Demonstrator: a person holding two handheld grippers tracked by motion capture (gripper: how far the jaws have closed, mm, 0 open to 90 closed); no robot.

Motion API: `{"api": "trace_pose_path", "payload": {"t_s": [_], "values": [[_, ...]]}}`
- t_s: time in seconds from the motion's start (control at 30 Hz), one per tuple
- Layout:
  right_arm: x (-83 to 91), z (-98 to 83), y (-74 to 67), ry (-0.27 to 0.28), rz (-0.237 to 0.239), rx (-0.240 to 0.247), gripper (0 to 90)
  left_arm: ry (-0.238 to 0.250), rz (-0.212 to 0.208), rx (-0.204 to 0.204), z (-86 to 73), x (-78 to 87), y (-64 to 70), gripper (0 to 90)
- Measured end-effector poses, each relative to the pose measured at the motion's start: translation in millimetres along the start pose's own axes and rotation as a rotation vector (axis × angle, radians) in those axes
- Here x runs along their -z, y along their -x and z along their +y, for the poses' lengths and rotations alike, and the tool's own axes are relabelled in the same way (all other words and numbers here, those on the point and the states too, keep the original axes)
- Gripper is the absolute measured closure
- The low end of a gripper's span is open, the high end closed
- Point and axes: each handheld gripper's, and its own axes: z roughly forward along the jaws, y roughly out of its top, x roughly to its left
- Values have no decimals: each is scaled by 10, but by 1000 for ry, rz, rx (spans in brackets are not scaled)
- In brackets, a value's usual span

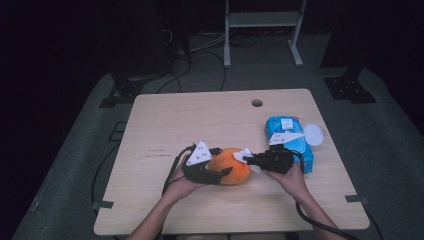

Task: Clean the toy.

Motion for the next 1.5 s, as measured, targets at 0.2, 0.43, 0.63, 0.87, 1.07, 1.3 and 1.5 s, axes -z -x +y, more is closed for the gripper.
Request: {"api": "trace_pose_path", "payload": {"t_s": [0.2, 0.43, 0.63, 0.87, 1.07, 1.3, 1.5], "values": [[100, -51, -61, -24, -26, 29, 817, -38, -35, 11, -91, -60, 79, 299], [74, -79, -49, -30, -35, 14, 816, -57, -105, -36, -142, 128, 248, 279], [52, -155, -138, -76, 14, 75, 816, -49, -125, -46, 72, 64, 100, 137], [87, -220, -132, -76, 33, 84, 814, -173, -193, -78, 46, -293, 72, 103], [144, -249, -91, -69, 28, 69, 809, -179, -171, -78, -44, -292, 88, 311], [264, -244, -83, -23, 15, 47, 810, -149, -126, -103, -50, -239, 152, 441], [413, -274, -58, -20, -13, 45, 810, -108, -113, -80, -35, -190, 141, 500]]}}
